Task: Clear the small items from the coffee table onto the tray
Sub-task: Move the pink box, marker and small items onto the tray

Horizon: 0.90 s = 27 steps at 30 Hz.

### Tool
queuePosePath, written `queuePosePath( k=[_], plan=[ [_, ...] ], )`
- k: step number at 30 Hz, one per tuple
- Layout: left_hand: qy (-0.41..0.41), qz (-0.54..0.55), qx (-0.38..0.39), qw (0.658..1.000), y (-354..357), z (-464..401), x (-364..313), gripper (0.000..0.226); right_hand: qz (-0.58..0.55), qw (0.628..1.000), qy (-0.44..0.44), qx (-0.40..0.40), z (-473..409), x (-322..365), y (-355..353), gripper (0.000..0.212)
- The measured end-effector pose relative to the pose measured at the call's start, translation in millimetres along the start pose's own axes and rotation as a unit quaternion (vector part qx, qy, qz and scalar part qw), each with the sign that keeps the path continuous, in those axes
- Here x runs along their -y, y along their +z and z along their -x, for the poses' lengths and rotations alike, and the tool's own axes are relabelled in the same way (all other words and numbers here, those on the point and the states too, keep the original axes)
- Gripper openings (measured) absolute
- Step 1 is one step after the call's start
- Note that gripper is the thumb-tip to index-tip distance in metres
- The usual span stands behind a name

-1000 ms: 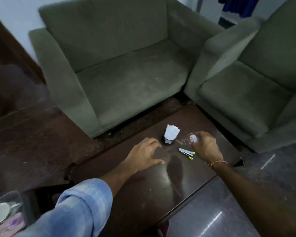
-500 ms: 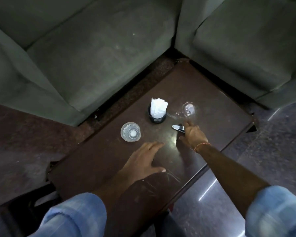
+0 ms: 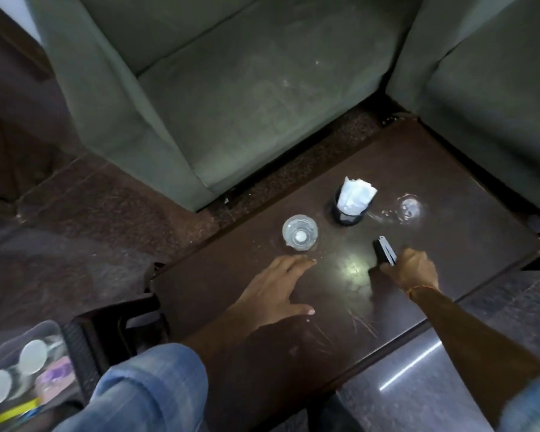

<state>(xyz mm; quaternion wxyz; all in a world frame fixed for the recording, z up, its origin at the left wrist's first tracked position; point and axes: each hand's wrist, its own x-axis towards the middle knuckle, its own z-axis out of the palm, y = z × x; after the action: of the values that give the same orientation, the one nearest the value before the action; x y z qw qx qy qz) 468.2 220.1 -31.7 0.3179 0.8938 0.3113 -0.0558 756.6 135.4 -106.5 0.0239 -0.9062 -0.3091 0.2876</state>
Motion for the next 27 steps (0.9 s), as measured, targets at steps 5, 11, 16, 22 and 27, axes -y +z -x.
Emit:
queuePosePath(
  k=[5, 11, 16, 22, 27],
  plan=[
    [-0.02, -0.032, -0.039, 0.999, -57.9, 63.3, 26.1, 0.094, -0.042, 0.994, -0.055, -0.083, 66.7, 53.9, -35.1, 0.036],
    [-0.066, -0.064, -0.094, 0.991, -124.3, 192.0, 84.8, 0.1, -0.05, 0.957, -0.246, -0.148, 170.3, 174.7, -63.1, 0.025],
    [-0.154, -0.094, -0.149, 0.972, -179.5, 347.3, 162.7, 0.099, -0.039, 0.908, -0.394, -0.139, 277.6, 306.7, -29.8, 0.028],
    [-0.288, -0.076, -0.231, 0.926, -185.4, 517.0, 224.7, 0.09, 0.062, 0.81, -0.583, 0.007, 398.5, 431.2, 61.8, 0.03],
    [-0.359, -0.038, -0.262, 0.895, -134.3, 594.4, 242.7, 0.089, 0.177, 0.732, -0.642, 0.144, 463.6, 492.7, 151.4, 0.032]
  ],
)
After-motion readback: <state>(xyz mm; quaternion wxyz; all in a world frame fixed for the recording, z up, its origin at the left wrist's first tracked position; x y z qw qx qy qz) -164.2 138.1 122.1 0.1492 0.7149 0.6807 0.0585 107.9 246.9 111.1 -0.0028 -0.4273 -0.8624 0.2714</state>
